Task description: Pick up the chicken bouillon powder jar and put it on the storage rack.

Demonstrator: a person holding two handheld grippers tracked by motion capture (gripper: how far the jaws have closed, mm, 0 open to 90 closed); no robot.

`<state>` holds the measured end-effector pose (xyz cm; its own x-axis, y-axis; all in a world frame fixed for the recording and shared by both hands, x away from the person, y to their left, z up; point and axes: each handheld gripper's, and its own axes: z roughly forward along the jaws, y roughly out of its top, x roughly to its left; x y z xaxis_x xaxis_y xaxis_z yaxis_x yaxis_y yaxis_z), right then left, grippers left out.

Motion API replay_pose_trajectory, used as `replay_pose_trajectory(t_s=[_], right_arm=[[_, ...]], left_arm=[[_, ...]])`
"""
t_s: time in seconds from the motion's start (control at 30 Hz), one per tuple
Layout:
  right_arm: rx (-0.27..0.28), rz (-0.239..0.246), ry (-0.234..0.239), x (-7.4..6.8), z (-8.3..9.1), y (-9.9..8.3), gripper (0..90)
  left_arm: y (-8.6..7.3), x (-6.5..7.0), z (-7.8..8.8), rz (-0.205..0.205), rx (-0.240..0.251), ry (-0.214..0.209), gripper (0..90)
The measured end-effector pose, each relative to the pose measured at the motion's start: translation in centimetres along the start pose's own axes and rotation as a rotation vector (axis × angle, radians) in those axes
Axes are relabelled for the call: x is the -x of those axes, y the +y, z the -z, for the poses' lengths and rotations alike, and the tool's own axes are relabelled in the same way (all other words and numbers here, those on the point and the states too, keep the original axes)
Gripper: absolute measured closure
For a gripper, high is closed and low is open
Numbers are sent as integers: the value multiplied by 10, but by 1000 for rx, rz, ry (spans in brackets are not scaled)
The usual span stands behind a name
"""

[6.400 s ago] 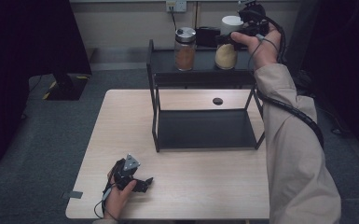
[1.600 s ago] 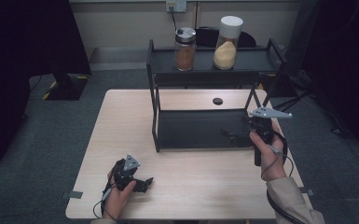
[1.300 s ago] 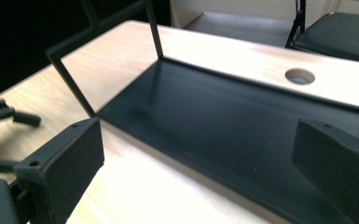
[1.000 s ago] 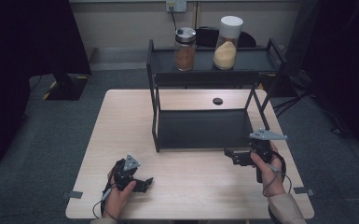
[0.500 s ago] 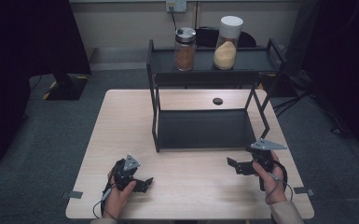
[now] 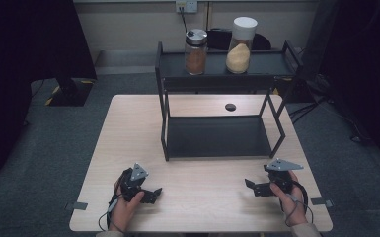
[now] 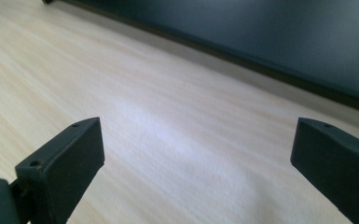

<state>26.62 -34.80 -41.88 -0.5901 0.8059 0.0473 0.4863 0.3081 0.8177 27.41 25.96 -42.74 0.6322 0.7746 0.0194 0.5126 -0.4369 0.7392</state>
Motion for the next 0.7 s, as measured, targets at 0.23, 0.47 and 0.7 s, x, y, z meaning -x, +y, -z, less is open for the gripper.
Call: replay_pose_trajectory(t_s=[0.23,0.47,0.7], right_arm=[[-41,34,-7,2,5,-5,14],[-92,58,8,9,6,-12,15],[-121,90,9,14,7,-14,9]], left_arm=[[0,0,0,0,0,0,0],[0,0,0,0,0,0,0],[0,0,0,0,-2,-1,0]])
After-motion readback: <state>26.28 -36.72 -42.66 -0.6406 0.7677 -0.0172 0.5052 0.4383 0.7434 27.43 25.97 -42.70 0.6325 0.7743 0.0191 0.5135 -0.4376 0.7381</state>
